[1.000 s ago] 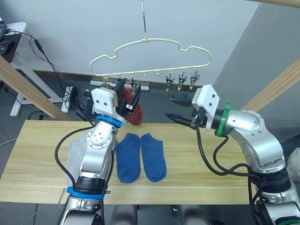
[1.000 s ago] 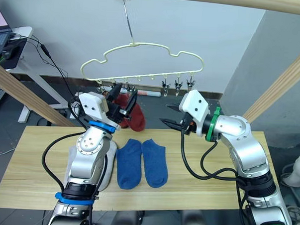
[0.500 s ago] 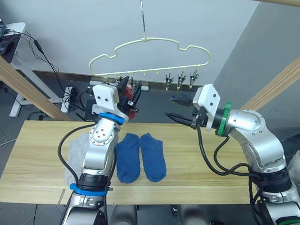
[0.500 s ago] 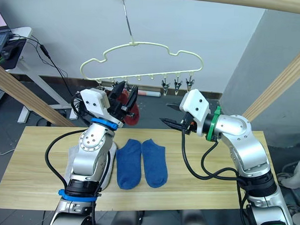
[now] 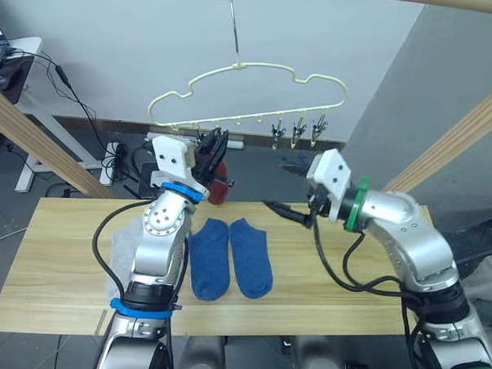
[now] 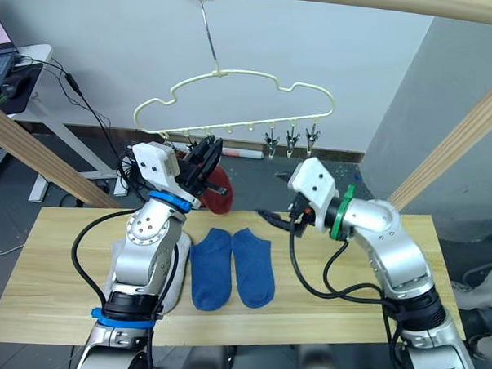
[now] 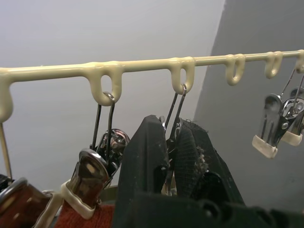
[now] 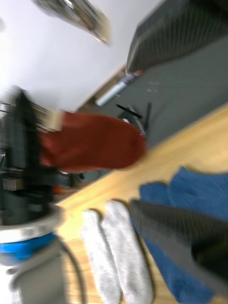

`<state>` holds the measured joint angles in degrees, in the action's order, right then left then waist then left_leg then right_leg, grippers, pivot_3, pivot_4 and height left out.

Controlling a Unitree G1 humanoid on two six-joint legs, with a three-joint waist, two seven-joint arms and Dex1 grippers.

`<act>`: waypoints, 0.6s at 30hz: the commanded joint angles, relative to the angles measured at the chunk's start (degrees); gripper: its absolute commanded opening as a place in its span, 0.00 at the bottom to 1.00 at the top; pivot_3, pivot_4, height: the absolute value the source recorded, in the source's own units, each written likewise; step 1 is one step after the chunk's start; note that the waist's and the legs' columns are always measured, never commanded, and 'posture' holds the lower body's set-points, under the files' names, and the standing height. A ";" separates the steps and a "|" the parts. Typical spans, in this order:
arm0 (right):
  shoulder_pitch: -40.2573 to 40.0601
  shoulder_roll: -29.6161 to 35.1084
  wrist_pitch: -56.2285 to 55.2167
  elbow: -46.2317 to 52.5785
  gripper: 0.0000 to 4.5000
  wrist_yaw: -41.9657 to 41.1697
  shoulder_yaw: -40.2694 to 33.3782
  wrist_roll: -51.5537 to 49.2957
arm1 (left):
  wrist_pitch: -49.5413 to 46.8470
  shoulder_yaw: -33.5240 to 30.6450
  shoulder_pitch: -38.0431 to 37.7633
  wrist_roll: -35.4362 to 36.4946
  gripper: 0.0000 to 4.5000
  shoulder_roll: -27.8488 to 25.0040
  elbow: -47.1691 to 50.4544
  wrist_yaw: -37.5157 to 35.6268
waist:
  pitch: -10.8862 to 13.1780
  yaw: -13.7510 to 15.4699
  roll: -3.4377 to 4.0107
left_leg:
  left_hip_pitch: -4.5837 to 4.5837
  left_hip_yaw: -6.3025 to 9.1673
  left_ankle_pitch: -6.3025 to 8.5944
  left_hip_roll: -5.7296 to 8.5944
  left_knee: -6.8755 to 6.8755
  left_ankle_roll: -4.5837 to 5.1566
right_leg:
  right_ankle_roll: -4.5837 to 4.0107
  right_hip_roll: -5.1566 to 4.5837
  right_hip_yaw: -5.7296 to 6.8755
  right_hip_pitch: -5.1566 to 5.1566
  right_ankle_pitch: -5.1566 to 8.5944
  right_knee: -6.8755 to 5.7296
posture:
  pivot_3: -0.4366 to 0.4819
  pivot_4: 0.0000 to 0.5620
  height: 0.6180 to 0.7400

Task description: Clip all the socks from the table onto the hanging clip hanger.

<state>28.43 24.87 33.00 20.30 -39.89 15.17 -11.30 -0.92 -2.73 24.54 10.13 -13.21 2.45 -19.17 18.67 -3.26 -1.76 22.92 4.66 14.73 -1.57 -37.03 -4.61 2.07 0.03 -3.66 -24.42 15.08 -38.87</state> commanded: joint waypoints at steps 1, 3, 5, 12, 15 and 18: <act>-2.94 -3.88 0.78 -0.60 1.00 6.85 5.29 5.50 | -2.27 -1.27 1.08 3.80 0.05 -2.40 2.51 -4.12 | 0.00 -0.02 0.00 | 0.00 0.00 0.00 0.00 0.00 -0.01 | 0.00 0.00 0.00 0.00 0.00 -0.01 | 0.40 0.57 0.96; -5.00 -6.76 0.12 -2.80 1.00 10.18 7.66 8.08 | -3.47 -1.71 1.41 4.76 0.05 -3.66 2.42 -5.28 | 0.00 -0.02 0.00 | -0.01 0.01 -0.01 -0.01 0.00 -0.01 | 0.01 0.00 0.01 0.00 0.00 -0.01 | 0.40 0.57 0.96; -6.55 -9.63 -1.43 -5.80 1.00 12.59 9.47 9.82 | -4.30 -1.91 1.56 5.29 0.05 -4.68 2.37 -6.18 | 0.00 -0.02 0.00 | -0.01 0.00 -0.01 -0.01 0.00 -0.02 | 0.01 0.00 -0.01 -0.01 0.01 -0.01 | 0.41 0.58 0.96; -6.01 -17.93 -10.68 -21.38 1.00 18.27 11.32 14.53 | -6.43 -2.33 1.51 6.20 0.05 -6.29 3.00 -7.19 | 0.00 -0.02 0.00 | -0.03 0.00 -0.02 -0.01 0.00 -0.04 | 0.02 0.01 -0.01 0.00 0.01 -0.01 | 0.43 0.58 0.96; -5.17 -20.11 -13.71 -26.60 1.00 19.13 11.50 15.83 | -7.07 -2.30 1.41 6.23 0.05 -6.69 3.32 -7.41 | 0.00 -0.03 0.00 | -0.03 0.00 -0.02 -0.01 0.00 -0.04 | 0.02 0.01 -0.02 0.00 0.01 -0.01 | 0.43 0.58 0.96; -4.43 -22.85 -15.27 -31.46 1.00 20.50 11.25 16.52 | -7.55 -2.55 1.28 6.25 0.05 -7.06 3.63 -7.52 | 0.00 -0.02 0.00 | -0.04 0.00 -0.02 -0.04 0.03 -0.04 | 0.01 0.03 -0.01 -0.01 0.01 -0.01 | 0.45 0.58 0.96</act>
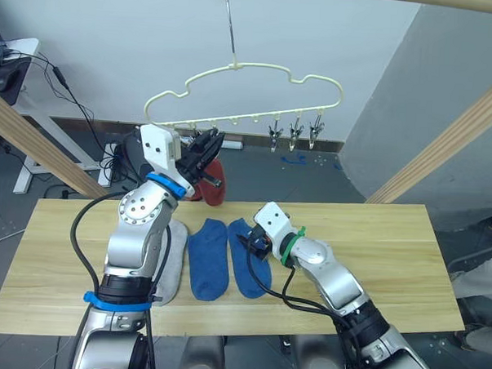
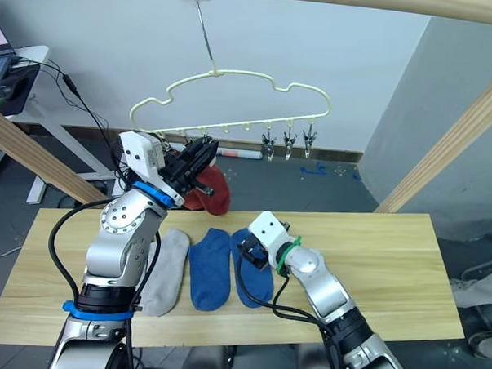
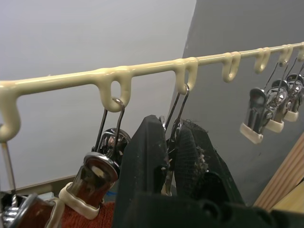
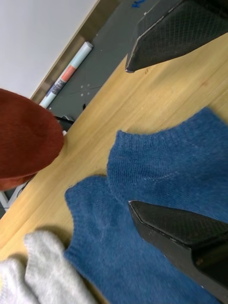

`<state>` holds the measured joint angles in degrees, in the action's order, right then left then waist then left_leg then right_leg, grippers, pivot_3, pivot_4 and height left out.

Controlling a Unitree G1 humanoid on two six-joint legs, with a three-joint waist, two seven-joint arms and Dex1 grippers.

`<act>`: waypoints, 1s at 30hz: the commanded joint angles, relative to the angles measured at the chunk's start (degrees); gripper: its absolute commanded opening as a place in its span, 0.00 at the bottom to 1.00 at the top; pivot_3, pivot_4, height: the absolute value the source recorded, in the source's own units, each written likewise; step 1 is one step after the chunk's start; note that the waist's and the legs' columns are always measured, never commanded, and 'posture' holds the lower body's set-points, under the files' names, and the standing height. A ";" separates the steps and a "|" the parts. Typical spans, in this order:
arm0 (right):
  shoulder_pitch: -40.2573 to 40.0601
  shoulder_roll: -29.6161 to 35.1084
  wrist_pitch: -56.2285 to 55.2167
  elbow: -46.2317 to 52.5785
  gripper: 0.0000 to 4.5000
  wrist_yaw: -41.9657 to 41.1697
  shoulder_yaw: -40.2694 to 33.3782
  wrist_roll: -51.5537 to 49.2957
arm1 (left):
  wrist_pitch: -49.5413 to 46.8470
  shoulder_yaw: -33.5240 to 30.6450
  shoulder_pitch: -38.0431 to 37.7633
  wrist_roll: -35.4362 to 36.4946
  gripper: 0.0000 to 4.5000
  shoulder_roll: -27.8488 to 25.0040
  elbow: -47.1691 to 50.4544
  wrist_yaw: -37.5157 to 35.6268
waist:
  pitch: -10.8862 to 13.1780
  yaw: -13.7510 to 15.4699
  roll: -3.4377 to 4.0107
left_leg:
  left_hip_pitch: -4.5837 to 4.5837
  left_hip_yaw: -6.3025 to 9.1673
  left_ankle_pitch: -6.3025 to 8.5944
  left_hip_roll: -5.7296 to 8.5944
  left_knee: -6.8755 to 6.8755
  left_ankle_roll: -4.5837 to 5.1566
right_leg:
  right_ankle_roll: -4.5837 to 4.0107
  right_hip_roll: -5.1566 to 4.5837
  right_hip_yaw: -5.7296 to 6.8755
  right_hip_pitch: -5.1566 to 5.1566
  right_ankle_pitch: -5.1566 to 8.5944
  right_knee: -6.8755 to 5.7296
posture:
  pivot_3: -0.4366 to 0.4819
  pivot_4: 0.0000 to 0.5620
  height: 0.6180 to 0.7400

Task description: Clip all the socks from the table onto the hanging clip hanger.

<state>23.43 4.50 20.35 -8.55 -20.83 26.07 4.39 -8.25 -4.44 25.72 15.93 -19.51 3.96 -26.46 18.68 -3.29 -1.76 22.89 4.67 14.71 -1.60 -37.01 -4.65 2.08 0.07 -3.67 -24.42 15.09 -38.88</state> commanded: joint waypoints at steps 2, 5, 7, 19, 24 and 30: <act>0.99 -4.43 -3.35 -4.81 1.00 2.36 0.27 1.37 | -0.52 -0.97 -0.01 0.42 0.05 -0.94 2.41 -0.24 | 0.00 0.05 0.00 | 0.00 0.01 0.00 -0.01 0.02 0.00 | 0.00 0.01 0.00 0.00 0.00 0.00 | 0.45 0.58 0.96; 0.43 -6.61 -2.61 -7.06 1.00 3.65 -0.23 1.81 | -0.95 -1.07 -0.38 0.39 0.05 -1.27 2.84 -0.26 | 0.00 0.08 0.00 | 0.01 -0.01 0.00 0.03 -0.01 0.00 | 0.00 -0.02 -0.04 0.00 0.00 0.00 | 0.46 0.58 0.96; 0.15 -7.29 -2.45 -8.36 1.00 4.33 -0.59 2.07 | -1.10 -1.12 -0.62 0.33 0.05 -1.36 3.01 -0.29 | 0.00 0.08 0.00 | 0.00 0.01 0.00 0.00 0.00 0.00 | 0.00 0.00 -0.02 0.00 0.00 -0.01 | 0.46 0.58 0.96; -1.11 -7.78 -1.60 -11.11 0.18 4.61 -1.97 2.32 | -1.81 -1.43 -1.12 0.46 0.05 -2.00 3.13 -0.72 | 0.00 0.07 0.00 | -0.03 0.00 0.00 -0.01 0.01 0.00 | 0.00 0.01 -0.03 0.00 0.00 -0.03 | 0.47 0.58 0.96; -1.26 -5.11 -3.25 -4.13 0.00 2.01 -0.04 3.77 | -5.78 -1.43 -0.84 4.17 0.05 -3.23 4.59 -3.69 | 0.00 0.07 0.00 | -0.01 -0.01 0.00 0.01 0.00 0.00 | 0.00 0.01 -0.05 0.00 0.00 -0.03 | 0.46 0.58 0.96; 0.65 -0.76 -9.93 7.23 0.00 -0.28 2.36 7.59 | -15.69 -3.80 1.73 12.34 0.05 -5.13 6.18 -5.93 | 0.00 -0.06 0.01 | -0.02 0.01 0.00 -0.03 0.01 0.00 | 0.15 0.05 -0.03 -0.01 0.09 -0.02 | 0.45 0.58 0.96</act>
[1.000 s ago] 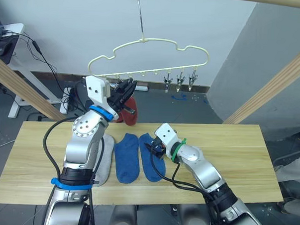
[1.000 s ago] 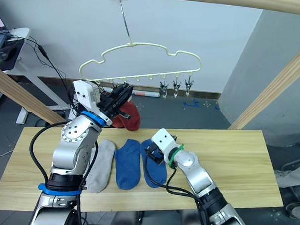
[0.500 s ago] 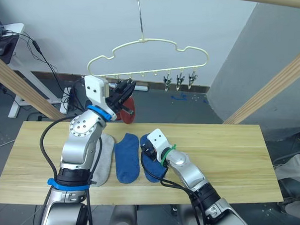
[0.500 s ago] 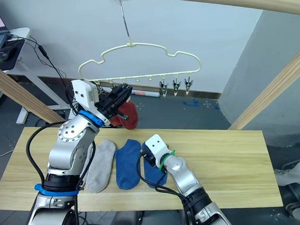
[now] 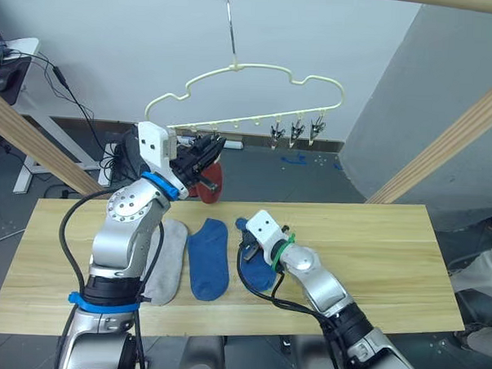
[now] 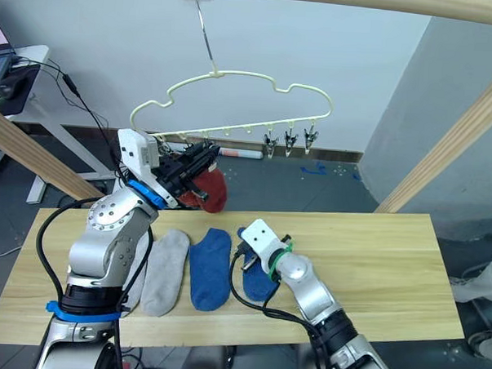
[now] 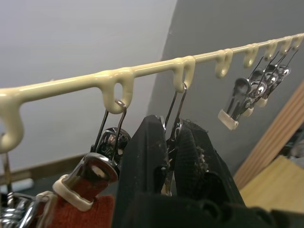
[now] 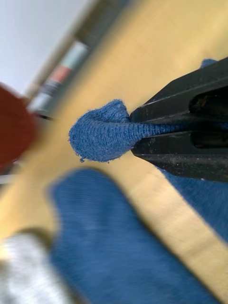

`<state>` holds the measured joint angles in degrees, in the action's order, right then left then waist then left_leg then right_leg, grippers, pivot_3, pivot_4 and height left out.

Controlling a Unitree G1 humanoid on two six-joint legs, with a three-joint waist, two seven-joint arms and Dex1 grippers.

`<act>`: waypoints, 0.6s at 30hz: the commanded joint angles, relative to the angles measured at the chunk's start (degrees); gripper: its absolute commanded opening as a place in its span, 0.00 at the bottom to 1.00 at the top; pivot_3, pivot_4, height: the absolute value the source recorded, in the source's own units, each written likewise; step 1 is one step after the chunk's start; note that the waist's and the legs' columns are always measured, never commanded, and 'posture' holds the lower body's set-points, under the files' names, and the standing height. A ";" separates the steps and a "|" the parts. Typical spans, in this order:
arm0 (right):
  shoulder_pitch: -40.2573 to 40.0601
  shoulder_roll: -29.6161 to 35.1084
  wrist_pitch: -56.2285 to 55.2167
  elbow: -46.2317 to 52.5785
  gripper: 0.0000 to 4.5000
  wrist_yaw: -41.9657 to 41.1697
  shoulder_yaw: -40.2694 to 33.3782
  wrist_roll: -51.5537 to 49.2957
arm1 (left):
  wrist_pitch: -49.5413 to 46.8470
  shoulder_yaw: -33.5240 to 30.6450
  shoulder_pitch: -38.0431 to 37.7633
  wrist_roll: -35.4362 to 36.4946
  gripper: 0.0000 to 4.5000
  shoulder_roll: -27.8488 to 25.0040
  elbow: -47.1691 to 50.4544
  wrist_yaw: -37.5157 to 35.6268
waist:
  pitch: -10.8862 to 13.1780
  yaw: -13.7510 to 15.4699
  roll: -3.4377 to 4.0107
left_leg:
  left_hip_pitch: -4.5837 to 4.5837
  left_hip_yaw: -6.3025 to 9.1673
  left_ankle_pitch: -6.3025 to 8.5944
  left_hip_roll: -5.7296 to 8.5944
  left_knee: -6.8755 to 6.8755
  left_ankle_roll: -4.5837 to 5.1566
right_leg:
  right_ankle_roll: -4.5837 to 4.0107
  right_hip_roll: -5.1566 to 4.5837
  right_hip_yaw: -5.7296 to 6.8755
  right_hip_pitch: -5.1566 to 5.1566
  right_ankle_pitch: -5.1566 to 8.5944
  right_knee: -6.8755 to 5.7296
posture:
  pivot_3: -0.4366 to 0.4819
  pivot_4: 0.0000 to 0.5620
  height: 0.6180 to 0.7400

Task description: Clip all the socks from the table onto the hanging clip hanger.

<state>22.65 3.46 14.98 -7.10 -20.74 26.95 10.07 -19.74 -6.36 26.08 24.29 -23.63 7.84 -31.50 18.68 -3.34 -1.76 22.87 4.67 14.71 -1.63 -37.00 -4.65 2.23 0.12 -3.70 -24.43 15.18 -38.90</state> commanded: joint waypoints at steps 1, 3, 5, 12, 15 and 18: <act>1.99 0.46 -5.70 6.46 0.00 0.03 1.43 2.58 | -5.93 -2.36 1.89 5.34 0.05 -1.23 2.50 -1.08 | 0.00 -0.02 0.00 | 0.00 0.01 0.00 -0.01 0.00 0.00 | 0.01 0.02 0.01 0.00 0.00 -0.01 | 0.45 0.58 0.96; 3.11 0.43 -7.93 6.71 0.00 0.85 1.33 3.78 | -8.51 -2.95 2.60 7.30 0.05 -1.76 2.83 -1.38 | 0.00 -0.02 0.00 | 0.00 0.02 0.00 -0.01 0.00 0.00 | 0.01 0.03 0.01 0.00 0.00 -0.01 | 0.45 0.58 0.96; 4.46 0.15 -10.67 6.24 0.00 2.05 1.07 5.03 | -11.17 -3.51 3.10 9.35 0.05 -2.11 3.26 -1.27 | 0.00 0.00 0.00 | 0.01 0.00 0.00 0.00 0.00 0.00 | -0.03 0.02 0.00 0.00 -0.02 0.00 | 0.45 0.57 0.96; 9.15 -2.18 -16.58 0.82 0.00 7.14 -0.71 7.28 | -17.09 -4.83 3.90 13.69 0.05 -2.84 4.20 -0.62 | 0.00 0.03 -0.01 | 0.03 0.01 -0.01 0.01 0.00 -0.02 | -0.15 -0.03 0.02 -0.01 -0.09 0.03 | 0.44 0.56 0.96; 9.62 -2.72 -17.53 -0.37 0.00 7.29 -0.76 7.44 | -18.26 -5.11 4.26 14.50 0.05 -2.69 4.42 0.04 | 0.00 0.04 -0.01 | 0.04 0.01 -0.01 0.01 0.00 -0.03 | -0.16 -0.04 0.02 -0.01 -0.09 0.03 | 0.44 0.56 0.96; 9.87 -3.08 -18.16 -1.38 0.00 7.32 -0.72 7.52 | -19.31 -5.38 4.35 15.23 0.05 -2.26 4.85 0.73 | 0.00 0.05 -0.01 | 0.03 0.00 -0.01 0.01 0.00 -0.03 | -0.16 -0.05 0.01 -0.01 -0.09 0.03 | 0.44 0.55 0.96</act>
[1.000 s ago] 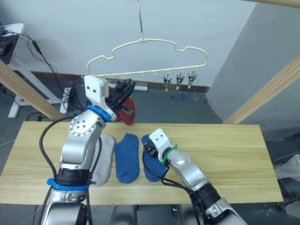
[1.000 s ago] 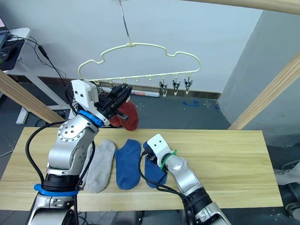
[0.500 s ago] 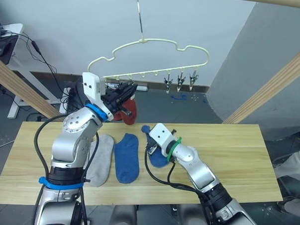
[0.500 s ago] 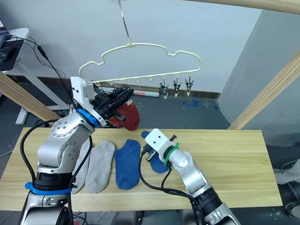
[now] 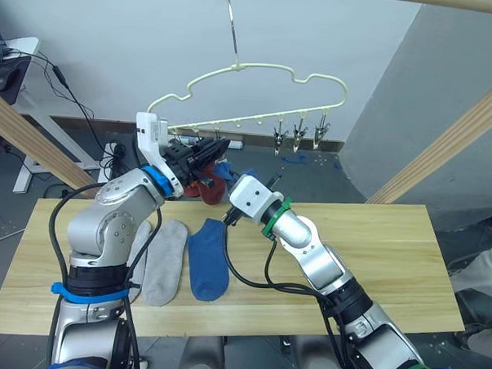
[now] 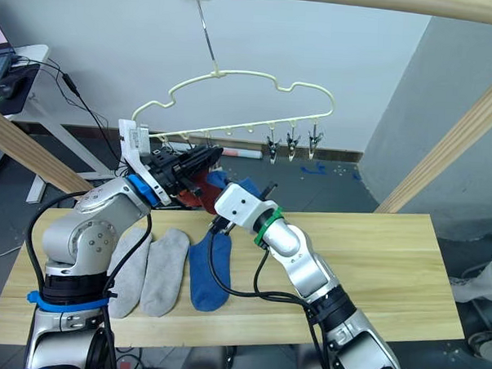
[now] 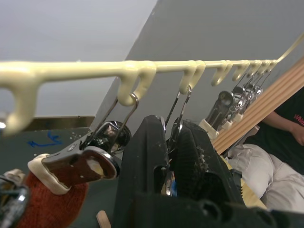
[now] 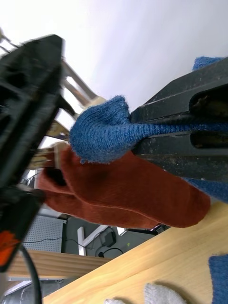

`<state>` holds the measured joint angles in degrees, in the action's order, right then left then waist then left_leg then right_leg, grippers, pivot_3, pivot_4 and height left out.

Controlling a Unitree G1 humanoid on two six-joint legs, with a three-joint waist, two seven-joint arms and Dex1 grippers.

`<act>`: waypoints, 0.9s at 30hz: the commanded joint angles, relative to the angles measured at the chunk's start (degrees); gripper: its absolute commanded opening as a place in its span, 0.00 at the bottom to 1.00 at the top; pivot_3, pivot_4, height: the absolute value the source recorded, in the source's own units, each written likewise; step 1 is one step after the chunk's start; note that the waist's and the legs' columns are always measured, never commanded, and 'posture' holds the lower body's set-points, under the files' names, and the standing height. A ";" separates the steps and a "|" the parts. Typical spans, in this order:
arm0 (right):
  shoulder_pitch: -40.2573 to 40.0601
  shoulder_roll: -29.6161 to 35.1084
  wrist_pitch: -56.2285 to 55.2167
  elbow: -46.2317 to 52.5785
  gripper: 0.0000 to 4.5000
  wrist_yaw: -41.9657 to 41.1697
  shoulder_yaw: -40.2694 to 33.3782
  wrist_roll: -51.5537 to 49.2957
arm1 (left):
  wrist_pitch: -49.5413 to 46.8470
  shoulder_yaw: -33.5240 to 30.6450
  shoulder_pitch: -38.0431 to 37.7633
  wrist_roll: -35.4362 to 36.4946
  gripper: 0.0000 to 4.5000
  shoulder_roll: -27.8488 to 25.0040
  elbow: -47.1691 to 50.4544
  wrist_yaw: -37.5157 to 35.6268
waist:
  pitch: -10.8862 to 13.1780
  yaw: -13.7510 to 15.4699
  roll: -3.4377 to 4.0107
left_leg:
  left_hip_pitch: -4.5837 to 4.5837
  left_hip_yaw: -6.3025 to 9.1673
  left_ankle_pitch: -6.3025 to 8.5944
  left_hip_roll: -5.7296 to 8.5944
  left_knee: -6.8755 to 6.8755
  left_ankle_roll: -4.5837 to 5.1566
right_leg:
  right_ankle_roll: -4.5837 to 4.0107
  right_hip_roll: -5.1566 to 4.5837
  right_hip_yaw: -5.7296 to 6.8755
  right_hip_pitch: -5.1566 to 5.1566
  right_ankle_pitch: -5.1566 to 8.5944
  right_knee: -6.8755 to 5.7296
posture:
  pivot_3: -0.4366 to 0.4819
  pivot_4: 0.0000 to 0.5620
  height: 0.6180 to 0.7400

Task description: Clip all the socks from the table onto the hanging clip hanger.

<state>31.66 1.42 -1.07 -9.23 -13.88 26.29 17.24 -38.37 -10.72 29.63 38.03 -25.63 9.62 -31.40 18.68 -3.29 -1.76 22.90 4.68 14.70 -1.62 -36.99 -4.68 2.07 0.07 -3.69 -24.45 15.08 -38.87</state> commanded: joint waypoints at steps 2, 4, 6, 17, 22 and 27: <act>1.11 -1.08 -2.31 0.26 0.00 -0.03 0.15 0.40 | -1.04 -1.09 0.89 1.71 0.05 -0.02 3.24 1.07 | 0.00 0.00 0.00 | 0.00 0.00 0.00 0.00 0.00 0.00 | 0.00 0.00 0.00 0.00 0.00 0.00 | 0.44 0.55 0.96; 1.17 -1.21 -2.51 0.00 0.00 -0.20 0.22 0.37 | -1.40 -1.16 0.96 1.93 0.05 0.18 3.40 1.37 | 0.00 0.01 0.00 | 0.00 0.00 -0.01 0.00 0.00 -0.02 | 0.00 0.00 0.00 0.00 0.00 -0.01 | 0.44 0.55 0.96; 1.21 -1.41 -2.68 -0.13 0.00 -0.27 0.34 0.30 | -1.82 -1.12 0.88 2.26 0.05 0.35 3.68 1.50 | 0.00 0.01 0.00 | 0.00 0.00 -0.01 0.00 -0.01 -0.02 | 0.00 0.00 0.00 0.00 0.00 -0.01 | 0.44 0.55 0.96; 0.65 -2.16 -2.49 -0.53 0.00 -1.05 0.38 0.11 | -2.17 -1.06 0.37 2.48 0.05 1.11 4.55 2.94 | 0.00 0.02 0.00 | 0.00 0.00 -0.02 0.00 -0.01 -0.03 | -0.01 -0.01 0.00 0.00 0.00 -0.01 | 0.45 0.54 0.96; 0.76 -2.44 -2.04 -0.63 0.00 -1.01 -0.19 -0.18 | -2.14 -0.76 0.11 2.45 0.05 1.21 4.84 3.11 | 0.00 0.02 0.00 | 0.00 0.00 -0.02 0.00 0.00 -0.04 | -0.01 -0.01 0.00 0.00 0.00 -0.01 | 0.44 0.55 0.96; 1.14 -2.84 -1.90 -0.96 0.00 -1.12 -0.48 -0.47 | -2.43 -0.77 -0.13 2.71 0.05 1.33 5.03 3.12 | 0.00 0.02 0.00 | 0.00 0.00 -0.02 0.00 -0.01 -0.04 | -0.01 -0.01 0.00 0.00 -0.01 -0.01 | 0.44 0.55 0.96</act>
<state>32.39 -0.39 -2.29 -11.22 -14.91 26.01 17.14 -40.99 -10.93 29.63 39.44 -24.47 11.79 -28.14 18.68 -3.27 -1.76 22.90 4.68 14.68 -1.62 -37.00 -4.72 2.06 0.06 -3.68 -24.45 15.08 -38.89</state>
